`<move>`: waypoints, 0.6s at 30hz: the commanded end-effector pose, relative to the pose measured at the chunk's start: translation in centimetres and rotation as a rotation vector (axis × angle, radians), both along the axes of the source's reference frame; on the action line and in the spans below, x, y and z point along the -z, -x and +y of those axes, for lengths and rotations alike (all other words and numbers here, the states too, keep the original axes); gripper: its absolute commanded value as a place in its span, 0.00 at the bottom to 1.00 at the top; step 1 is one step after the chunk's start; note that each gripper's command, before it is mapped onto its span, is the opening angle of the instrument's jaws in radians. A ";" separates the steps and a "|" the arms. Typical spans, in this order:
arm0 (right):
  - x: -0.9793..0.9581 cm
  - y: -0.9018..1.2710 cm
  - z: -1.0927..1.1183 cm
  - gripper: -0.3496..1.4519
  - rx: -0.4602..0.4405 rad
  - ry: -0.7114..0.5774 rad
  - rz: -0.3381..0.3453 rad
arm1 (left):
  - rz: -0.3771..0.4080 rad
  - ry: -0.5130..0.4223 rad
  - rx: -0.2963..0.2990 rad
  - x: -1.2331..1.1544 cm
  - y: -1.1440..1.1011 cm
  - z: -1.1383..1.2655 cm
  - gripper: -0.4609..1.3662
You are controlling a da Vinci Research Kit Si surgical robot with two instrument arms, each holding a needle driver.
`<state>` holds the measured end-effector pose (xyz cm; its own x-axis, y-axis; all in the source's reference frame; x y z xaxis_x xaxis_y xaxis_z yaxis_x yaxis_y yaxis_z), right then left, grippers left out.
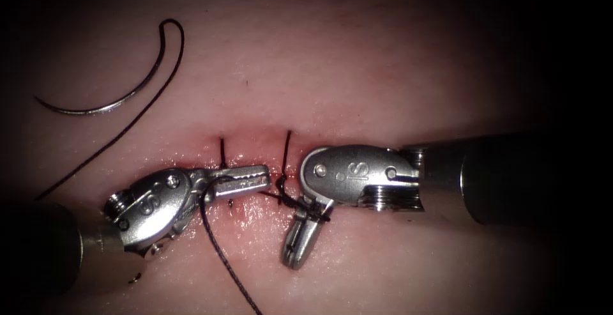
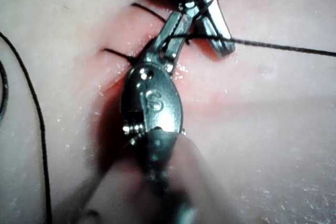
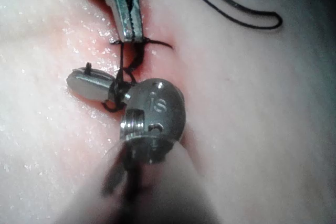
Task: Wound Closure
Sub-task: Tie the knot by pulling up with the right arm and down with the left
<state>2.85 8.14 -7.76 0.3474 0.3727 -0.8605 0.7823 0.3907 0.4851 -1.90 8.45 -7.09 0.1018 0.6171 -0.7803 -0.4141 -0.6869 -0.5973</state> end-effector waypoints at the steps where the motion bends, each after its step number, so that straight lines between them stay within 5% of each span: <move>1: 0.00 0.00 0.01 0.00 -0.013 -0.001 -0.009 | 0.002 -0.001 -0.002 -0.02 0.01 -0.01 0.06; 18: 0.03 0.01 0.23 0.00 -0.054 -0.033 -0.023 | 0.029 -0.010 -0.031 0.00 0.01 -0.27 0.06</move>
<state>2.83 8.40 -7.79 0.3433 0.4189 -0.8406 0.7506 0.4156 0.5137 -1.91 8.15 -7.09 0.0598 0.6271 -0.7767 -0.4091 -0.6943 -0.5921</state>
